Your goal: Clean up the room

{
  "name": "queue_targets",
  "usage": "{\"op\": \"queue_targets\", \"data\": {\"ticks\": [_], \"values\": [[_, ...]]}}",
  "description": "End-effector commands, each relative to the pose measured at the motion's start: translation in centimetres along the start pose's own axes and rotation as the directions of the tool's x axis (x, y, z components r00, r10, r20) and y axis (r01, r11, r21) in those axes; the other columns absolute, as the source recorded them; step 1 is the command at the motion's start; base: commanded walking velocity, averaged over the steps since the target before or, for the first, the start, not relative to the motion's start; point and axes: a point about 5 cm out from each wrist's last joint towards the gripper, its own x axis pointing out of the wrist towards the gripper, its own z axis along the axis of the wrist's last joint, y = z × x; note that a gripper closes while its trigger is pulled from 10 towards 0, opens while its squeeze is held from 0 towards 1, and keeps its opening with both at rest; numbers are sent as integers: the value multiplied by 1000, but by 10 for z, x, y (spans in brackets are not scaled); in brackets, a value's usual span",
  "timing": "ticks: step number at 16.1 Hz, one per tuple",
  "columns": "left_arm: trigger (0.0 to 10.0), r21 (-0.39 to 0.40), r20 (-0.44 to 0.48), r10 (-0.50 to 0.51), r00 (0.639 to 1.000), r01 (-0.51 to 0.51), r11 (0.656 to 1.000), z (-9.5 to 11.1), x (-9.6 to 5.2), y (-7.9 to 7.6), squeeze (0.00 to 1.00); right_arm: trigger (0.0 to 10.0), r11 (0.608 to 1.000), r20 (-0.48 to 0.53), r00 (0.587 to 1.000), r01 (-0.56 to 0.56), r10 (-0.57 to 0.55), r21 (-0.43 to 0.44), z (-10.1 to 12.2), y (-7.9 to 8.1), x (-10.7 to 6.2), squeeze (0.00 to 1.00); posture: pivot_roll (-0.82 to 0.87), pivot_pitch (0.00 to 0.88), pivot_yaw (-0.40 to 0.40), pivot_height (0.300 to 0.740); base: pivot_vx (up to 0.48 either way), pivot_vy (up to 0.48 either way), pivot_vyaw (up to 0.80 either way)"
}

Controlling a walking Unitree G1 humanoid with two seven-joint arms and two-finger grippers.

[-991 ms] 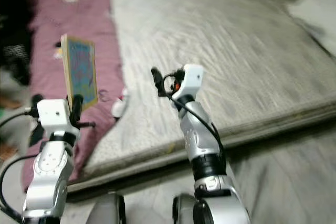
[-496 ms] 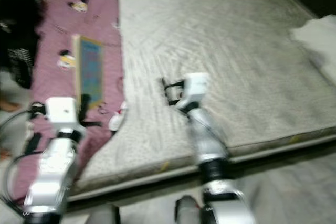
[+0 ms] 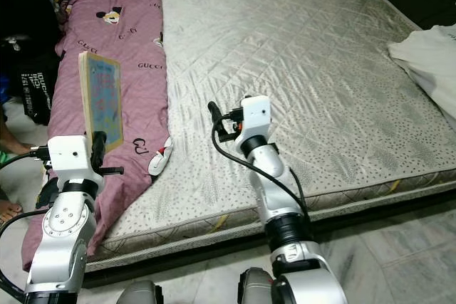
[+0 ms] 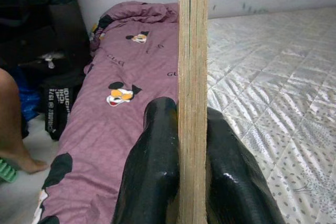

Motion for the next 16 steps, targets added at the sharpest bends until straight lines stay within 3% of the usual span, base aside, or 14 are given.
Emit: {"op": "queue_targets", "data": {"ticks": [1,3,8,16], "values": [[10000,10,26,14,1000,-14,1000,5,1,2,0,10000,996,-61,998,39,-34,76,-9,-3,1,0,-25,85,17,740,0,0,0],[10000,14,30,40,999,-40,999,5,0,4,0,10000,999,-65,997,42,-40,22,-9,-3,0,0,-27,83,14,740,0,0,0],[10000,-15,11,35,999,-35,999,2,-1,2,0,10000,998,-33,999,-13,16,65,-5,3,0,0,-29,86,3,740,0,0,0],[10000,1,19,9,1000,-9,1000,4,1,-6,0,10000,999,-40,999,-17,19,47,-8,4,-1,0,-31,96,-1,740,0,0,0]]}}
